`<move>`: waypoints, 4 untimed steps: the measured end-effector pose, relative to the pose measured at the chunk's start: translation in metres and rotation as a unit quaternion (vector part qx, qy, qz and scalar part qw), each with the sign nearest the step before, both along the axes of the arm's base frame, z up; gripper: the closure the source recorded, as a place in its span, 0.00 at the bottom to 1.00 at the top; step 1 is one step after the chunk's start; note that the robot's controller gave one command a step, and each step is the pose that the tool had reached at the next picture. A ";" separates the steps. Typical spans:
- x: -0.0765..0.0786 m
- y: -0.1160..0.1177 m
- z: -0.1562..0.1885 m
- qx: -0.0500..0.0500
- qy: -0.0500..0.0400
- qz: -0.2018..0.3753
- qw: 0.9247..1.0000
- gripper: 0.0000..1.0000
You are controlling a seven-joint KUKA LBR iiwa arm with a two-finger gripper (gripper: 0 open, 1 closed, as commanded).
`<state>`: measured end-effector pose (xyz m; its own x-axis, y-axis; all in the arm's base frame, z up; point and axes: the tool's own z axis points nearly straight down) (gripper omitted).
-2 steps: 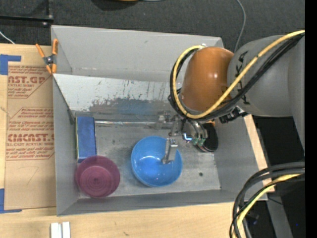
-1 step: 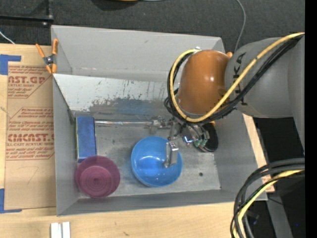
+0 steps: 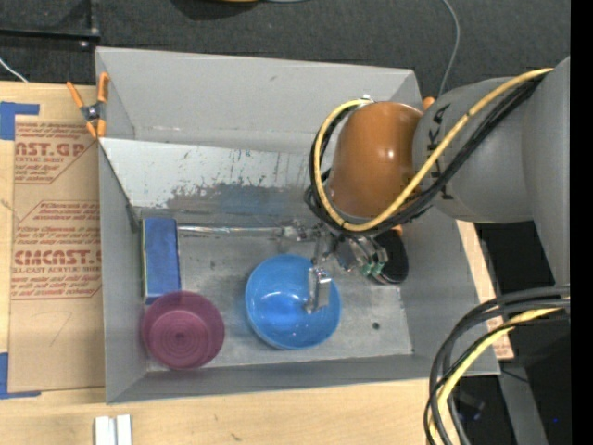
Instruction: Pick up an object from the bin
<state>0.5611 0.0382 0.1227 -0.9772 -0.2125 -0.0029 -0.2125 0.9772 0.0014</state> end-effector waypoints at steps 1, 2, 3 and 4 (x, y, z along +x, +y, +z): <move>-0.008 0.008 0.010 0.000 0.003 0.100 0.995 0.00; -0.009 0.015 -0.052 0.001 -0.003 0.164 0.987 0.00; -0.002 0.022 -0.052 0.002 0.000 0.290 0.957 1.00; -0.002 0.022 -0.052 0.002 0.000 0.290 0.957 1.00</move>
Offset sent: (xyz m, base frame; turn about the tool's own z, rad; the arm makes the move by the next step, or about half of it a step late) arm -0.0102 0.0138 -0.0527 -0.3303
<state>0.5586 0.0601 0.0710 -0.6947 -0.7193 -0.0046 -0.7193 0.6947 0.0046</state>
